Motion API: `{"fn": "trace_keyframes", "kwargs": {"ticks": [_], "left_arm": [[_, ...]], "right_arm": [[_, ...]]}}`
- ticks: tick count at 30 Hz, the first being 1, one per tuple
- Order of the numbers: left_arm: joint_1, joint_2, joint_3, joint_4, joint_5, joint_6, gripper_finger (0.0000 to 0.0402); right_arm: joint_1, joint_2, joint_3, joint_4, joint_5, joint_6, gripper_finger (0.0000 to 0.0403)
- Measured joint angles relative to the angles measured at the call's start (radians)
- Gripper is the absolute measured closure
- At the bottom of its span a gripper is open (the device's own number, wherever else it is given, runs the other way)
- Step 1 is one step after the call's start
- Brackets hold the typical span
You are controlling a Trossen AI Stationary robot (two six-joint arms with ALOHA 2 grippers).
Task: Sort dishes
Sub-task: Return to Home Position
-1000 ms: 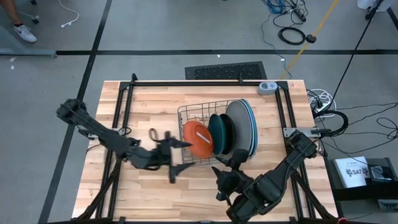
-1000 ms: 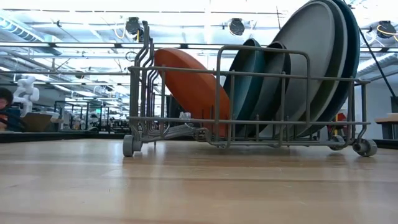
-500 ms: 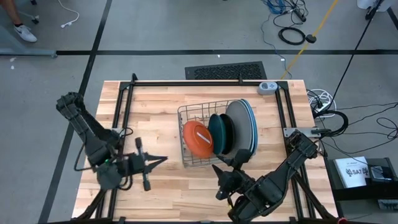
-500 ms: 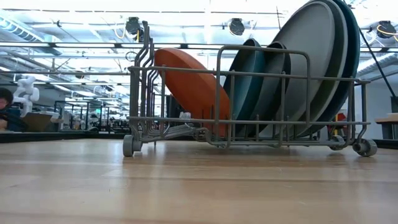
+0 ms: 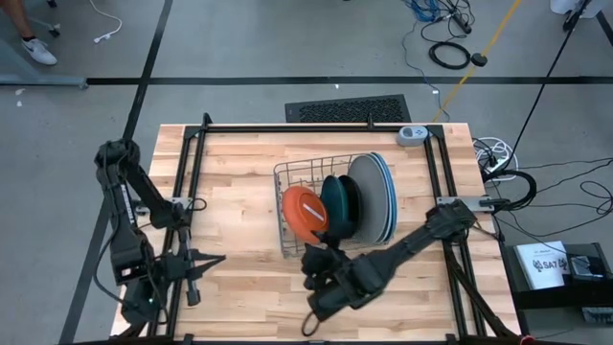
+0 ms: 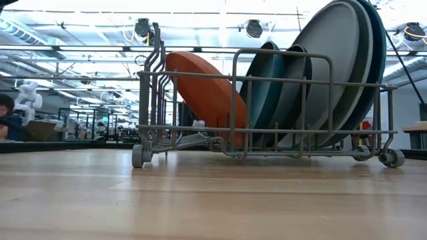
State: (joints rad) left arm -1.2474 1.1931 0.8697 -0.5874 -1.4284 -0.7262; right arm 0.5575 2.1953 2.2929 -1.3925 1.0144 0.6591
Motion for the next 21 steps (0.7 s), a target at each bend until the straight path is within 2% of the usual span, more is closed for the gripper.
{"fn": "trace_keyframes", "kwargs": {"ticks": [3, 8, 12, 17, 19, 21], "left_arm": [[-0.055, 0.0, -0.049, -0.006, 0.0, -0.029, 0.0397], [-0.132, 0.0, -0.113, -0.035, -0.034, -0.087, 0.0399], [-0.166, -0.035, -0.149, -0.2, -0.068, -0.331, 0.04], [-0.176, -0.117, -0.169, -0.53, -0.071, -0.699, 0.0401], [-0.176, -0.153, -0.17, -0.621, -0.071, -0.79, 0.0401], [-0.176, -0.185, -0.17, -0.641, -0.074, -0.811, 0.0401]], "right_arm": [[-0.035, 0.029, 0.0, 0.063, -0.044, -0.045, 0.0234], [-0.072, 0.065, 0.0, 0.123, -0.056, -0.121, 0.0234], [-0.08, 0.073, 0.0, 0.151, -0.052, -0.16, 0.0234], [-0.055, 0.068, 0.0, 0.228, -0.002, -0.257, 0.0234], [-0.042, 0.057, 0.0, 0.2, 0.033, -0.268, 0.0234], [-0.023, 0.04, 0.0, 0.152, 0.075, -0.236, 0.0234]]}}
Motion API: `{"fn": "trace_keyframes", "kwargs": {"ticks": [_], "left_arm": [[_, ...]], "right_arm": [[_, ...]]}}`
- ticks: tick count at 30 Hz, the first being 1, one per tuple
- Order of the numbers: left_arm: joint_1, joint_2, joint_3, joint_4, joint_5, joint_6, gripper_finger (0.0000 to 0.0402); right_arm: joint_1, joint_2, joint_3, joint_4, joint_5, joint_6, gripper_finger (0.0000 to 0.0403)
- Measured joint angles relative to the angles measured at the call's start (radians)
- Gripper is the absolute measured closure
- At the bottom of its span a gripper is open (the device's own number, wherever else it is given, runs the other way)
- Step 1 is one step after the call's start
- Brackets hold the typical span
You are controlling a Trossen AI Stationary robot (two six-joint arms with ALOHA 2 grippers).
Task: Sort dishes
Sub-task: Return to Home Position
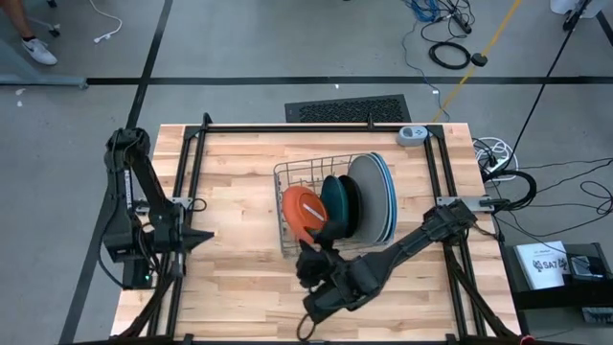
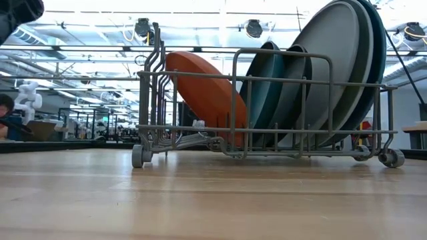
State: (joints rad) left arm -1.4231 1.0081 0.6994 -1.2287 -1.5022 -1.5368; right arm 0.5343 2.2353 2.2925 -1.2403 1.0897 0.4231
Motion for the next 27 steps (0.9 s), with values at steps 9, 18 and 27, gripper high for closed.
{"fn": "trace_keyframes", "kwargs": {"ticks": [9, 18, 27], "left_arm": [[0.005, -0.032, 0.002, 0.359, -0.049, 0.28, 0.0401], [0.267, 0.069, 0.003, 1.506, 0.536, 1.578, 0.0401], [0.477, 0.023, 0.002, 1.466, 0.597, 1.761, 0.0402]], "right_arm": [[0.15, -0.081, 0.0, -0.326, 0.291, 0.366, 0.0234], [0.172, -0.069, 0.0, -0.217, 0.234, 0.349, 0.0234], [0.156, -0.045, 0.0, 0.608, -0.215, -0.5, 0.0255]]}}
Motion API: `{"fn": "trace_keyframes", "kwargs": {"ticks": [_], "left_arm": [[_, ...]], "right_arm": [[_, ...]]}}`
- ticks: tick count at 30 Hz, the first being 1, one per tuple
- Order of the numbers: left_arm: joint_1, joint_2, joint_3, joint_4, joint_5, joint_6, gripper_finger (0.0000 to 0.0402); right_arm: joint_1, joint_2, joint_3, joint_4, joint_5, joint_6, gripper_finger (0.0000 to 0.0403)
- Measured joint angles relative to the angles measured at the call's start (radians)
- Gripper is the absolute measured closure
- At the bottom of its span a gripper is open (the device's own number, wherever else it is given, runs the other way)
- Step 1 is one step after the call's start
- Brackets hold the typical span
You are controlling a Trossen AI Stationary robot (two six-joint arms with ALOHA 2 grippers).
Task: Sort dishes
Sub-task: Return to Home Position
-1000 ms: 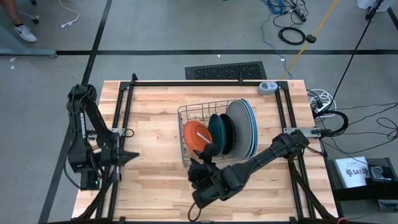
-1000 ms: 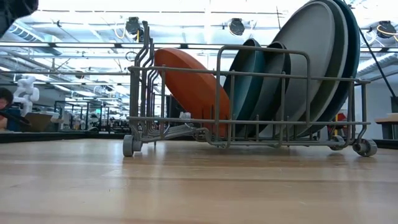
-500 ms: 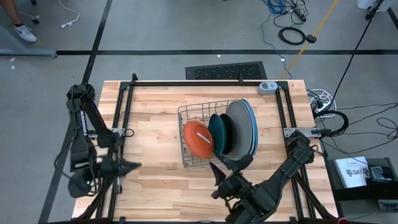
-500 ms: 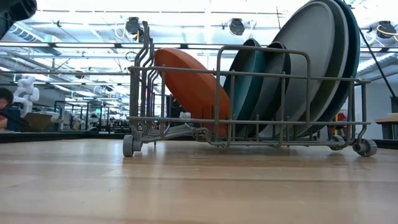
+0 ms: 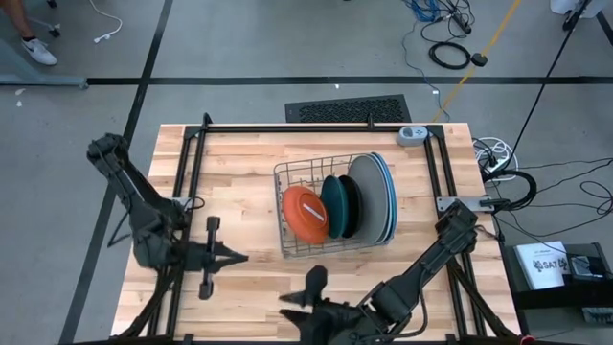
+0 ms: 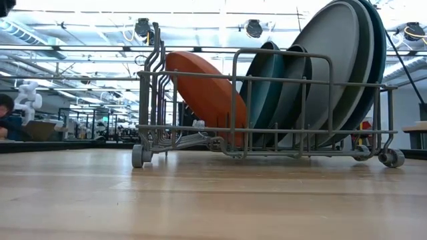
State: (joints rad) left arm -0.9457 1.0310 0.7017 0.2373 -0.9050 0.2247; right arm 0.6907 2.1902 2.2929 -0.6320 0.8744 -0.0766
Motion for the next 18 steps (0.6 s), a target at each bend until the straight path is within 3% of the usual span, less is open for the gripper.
{"fn": "trace_keyframes", "kwargs": {"ticks": [3, 6, 8, 18], "left_arm": [[0.05, -0.065, 0.0, -0.02, 0.136, -0.006, 0.0402], [0.099, -0.125, -0.014, -0.062, 0.216, -0.006, 0.0402], [0.122, -0.178, -0.047, -0.098, 0.226, -0.015, 0.0402], [0.145, -0.625, -0.331, -0.089, 0.248, -0.062, 0.0402]], "right_arm": [[-0.001, 0.014, 0.0, 0.097, -0.041, -0.143, 0.0297], [-0.01, 0.014, 0.0, 0.029, -0.039, -0.108, 0.0367], [-0.011, 0.013, 0.0, -0.025, -0.028, -0.067, 0.0392], [0.063, -0.037, 0.0, -0.237, 0.174, 0.118, 0.0402]]}}
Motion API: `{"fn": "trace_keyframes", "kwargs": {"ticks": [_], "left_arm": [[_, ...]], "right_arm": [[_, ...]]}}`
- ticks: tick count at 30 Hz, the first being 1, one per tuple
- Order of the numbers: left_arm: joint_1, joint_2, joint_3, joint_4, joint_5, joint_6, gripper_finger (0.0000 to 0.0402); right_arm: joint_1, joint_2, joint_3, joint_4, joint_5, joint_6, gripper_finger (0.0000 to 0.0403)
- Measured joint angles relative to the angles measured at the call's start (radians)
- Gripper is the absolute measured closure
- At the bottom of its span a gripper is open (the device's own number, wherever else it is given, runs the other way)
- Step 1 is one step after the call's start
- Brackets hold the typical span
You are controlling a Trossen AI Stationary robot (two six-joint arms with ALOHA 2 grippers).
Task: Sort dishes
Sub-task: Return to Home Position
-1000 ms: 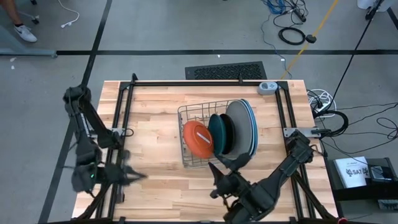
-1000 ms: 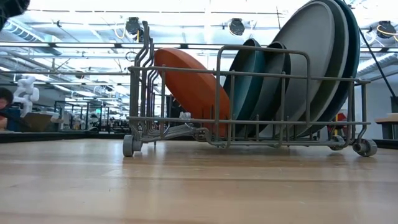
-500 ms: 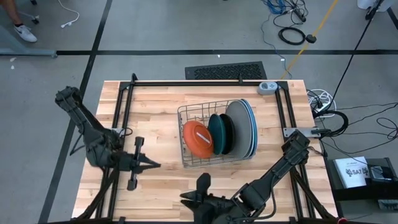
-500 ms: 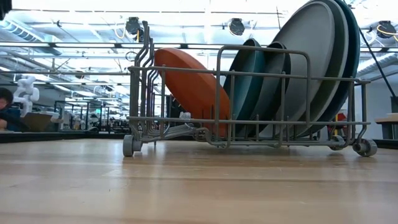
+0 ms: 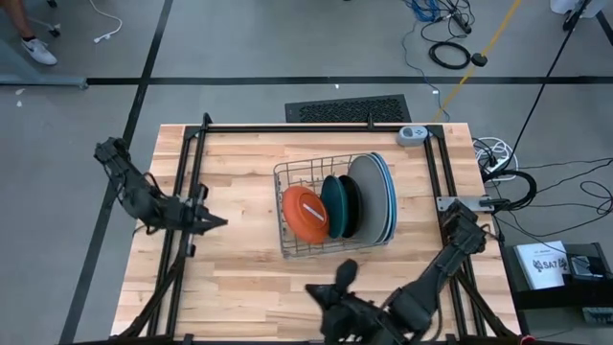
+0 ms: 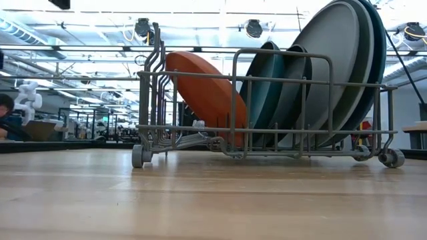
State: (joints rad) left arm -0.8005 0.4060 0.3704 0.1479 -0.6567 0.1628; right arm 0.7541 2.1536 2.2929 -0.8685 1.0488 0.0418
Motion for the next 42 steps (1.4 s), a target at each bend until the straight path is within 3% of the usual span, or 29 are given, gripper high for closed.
{"fn": "trace_keyframes", "kwargs": {"ticks": [3, 9, 12, 15, 21, 23, 27, 31, 35, 42], "left_arm": [[0.0, -0.113, -0.062, -0.011, 0.0, 0.001, 0.0402], [0.0, -0.258, -0.118, -0.081, 0.0, 0.03, 0.0402], [0.0, -0.293, -0.117, -0.085, 0.005, 0.042, 0.0402], [0.0, -0.305, -0.117, -0.08, 0.048, 0.054, 0.0402], [0.0, -0.304, -0.117, -0.087, 0.051, 0.03, 0.0402], [0.0, -0.304, -0.117, -0.087, 0.052, 0.02, 0.0402], [0.0, -0.304, -0.116, -0.104, 0.053, -0.021, 0.0402], [0.0, -0.304, -0.116, -0.115, 0.053, -0.026, 0.0402], [0.0, -0.304, -0.116, -0.113, 0.053, -0.026, 0.0402], [0.0, -0.304, -0.116, -0.112, 0.052, -0.026, 0.0402]], "right_arm": [[0.042, -0.013, 0.0, -0.143, 0.117, 0.143, 0.0402], [0.144, -0.025, 0.0, -0.53, 0.371, 0.681, 0.0402], [0.162, -0.022, 0.0, -0.552, 0.378, 0.834, 0.0402], [0.124, -0.006, 0.0, -0.366, 0.278, 0.666, 0.0403], [-0.026, 0.029, 0.0, 0.328, -0.221, -0.083, 0.0403], [-0.059, 0.041, 0.0, 0.446, -0.307, -0.236, 0.0403], [-0.114, 0.04, 0.0, 0.469, -0.414, -0.331, 0.0403], [-0.182, 0.038, 0.0, 0.529, -0.676, -0.385, 0.0403], [-0.211, 0.004, -0.001, 0.409, -0.617, -0.374, 0.0403], [-0.21, -0.088, -0.001, 0.366, -0.689, -0.434, 0.0403]]}}
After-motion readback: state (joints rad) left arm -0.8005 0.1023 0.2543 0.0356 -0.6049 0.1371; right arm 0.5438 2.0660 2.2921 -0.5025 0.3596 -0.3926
